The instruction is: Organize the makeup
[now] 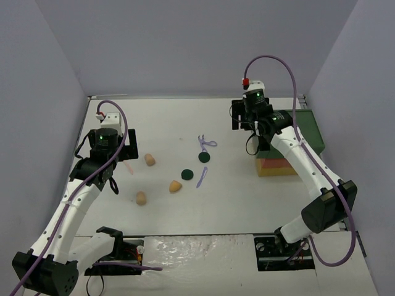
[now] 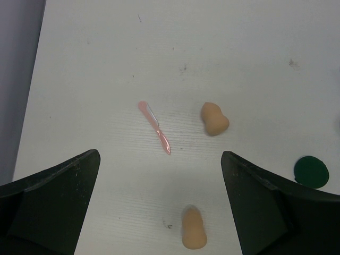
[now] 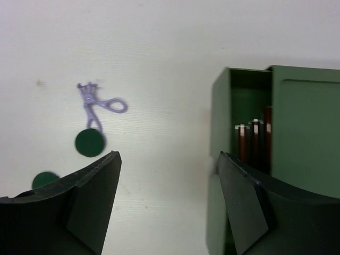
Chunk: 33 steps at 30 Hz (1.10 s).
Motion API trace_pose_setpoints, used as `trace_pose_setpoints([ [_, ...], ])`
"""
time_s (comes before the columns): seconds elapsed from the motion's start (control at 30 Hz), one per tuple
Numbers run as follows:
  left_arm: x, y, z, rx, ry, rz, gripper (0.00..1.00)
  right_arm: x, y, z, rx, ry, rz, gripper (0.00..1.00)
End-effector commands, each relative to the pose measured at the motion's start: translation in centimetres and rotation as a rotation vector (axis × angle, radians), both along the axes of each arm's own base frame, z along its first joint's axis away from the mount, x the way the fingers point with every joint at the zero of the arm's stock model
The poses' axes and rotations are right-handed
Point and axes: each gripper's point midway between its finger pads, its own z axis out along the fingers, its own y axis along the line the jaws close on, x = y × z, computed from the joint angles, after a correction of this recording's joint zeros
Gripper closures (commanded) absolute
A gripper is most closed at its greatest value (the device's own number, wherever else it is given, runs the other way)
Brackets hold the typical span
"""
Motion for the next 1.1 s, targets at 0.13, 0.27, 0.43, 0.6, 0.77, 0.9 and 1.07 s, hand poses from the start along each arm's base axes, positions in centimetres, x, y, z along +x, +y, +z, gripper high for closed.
trace_pose_setpoints([
  [0.13,1.0,0.4,3.0,0.003,-0.085,0.016,0.03,0.6,4.0,-0.7,0.023,-0.015,0.055,0.17],
  [0.27,0.9,0.4,3.0,0.003,-0.084,0.016,0.03,1.0,3.1,-2.6,-0.013,0.013,0.011,0.11],
  [0.43,0.9,0.4,3.0,0.002,-0.086,0.015,0.03,1.4,0.9,-3.6,-0.042,0.027,-0.049,0.05],
  [0.6,1.0,0.3,3.0,0.0,-0.085,0.013,0.03,1.6,-1.7,-3.3,-0.048,0.019,-0.107,0.02],
  [0.77,1.0,0.2,3.0,-0.001,-0.083,0.011,0.03,1.5,-3.7,-3.1,-0.065,0.012,-0.151,0.0],
  [0.9,1.1,0.2,2.9,0.0,-0.081,0.011,0.03,1.5,-4.9,-3.0,-0.084,0.006,-0.184,0.0],
  [1.07,1.1,0.3,2.8,0.001,-0.077,0.013,0.03,1.4,-5.3,-2.4,-0.093,-0.009,-0.189,0.0],
])
